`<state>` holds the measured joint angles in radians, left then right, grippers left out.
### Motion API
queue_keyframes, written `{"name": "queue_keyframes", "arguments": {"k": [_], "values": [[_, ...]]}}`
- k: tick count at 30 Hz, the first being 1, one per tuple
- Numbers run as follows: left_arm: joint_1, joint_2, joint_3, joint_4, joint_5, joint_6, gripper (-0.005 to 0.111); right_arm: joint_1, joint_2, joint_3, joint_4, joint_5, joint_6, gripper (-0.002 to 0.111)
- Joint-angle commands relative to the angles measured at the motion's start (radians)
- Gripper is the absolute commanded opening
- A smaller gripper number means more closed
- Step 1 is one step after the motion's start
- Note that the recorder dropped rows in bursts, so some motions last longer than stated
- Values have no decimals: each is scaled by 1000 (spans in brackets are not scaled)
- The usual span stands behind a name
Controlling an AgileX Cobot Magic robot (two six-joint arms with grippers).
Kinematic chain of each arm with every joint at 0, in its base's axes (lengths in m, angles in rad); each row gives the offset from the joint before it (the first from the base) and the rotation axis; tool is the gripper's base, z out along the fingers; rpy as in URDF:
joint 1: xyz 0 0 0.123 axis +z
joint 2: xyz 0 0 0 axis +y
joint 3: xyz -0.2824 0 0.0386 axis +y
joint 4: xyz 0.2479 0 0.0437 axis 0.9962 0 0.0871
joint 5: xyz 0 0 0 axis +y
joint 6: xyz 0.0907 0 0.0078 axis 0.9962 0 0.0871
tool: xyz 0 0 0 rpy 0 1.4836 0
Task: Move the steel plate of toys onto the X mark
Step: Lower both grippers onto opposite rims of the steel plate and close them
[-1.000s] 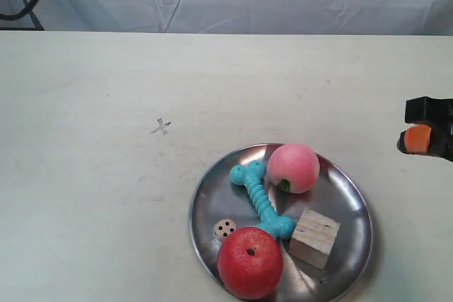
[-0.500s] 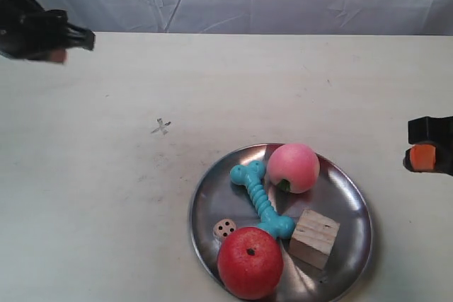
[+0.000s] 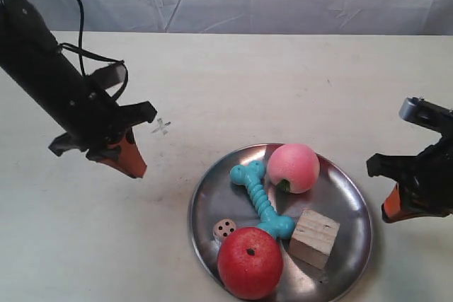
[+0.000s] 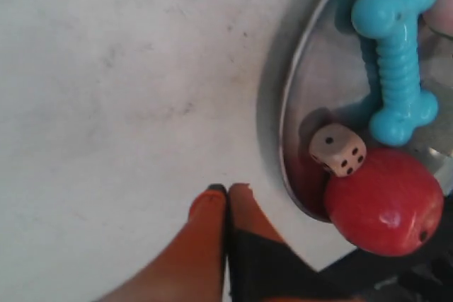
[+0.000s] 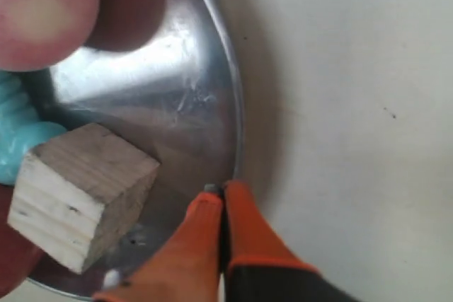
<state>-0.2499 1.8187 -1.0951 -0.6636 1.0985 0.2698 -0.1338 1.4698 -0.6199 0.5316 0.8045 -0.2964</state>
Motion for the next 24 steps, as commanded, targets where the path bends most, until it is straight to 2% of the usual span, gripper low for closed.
{"name": "queue_keyframes", "arguments": {"k": [1,5,8,12,15,21,24], "values": [[-4,31,31,-128,-11,108,0,-4,43,-4,0,-30,-18,-1],[-4,31,57,-128,-102,127,1,-4,47,-4,-36,-62,-18,2],[-4,31,76,-130,-157,172,10,-4,53,-4,-29,-99,-18,21],[-4,31,88,-198,-165,184,27,-4,62,-4,-15,-110,-18,49],[-17,45,88,-214,-183,184,37,-4,62,-4,2,-118,-18,49],[-99,123,88,-286,-182,182,38,-4,62,-4,0,-142,-18,47],[-131,142,88,-277,-213,182,38,-4,62,-4,0,-140,-18,47]]}}
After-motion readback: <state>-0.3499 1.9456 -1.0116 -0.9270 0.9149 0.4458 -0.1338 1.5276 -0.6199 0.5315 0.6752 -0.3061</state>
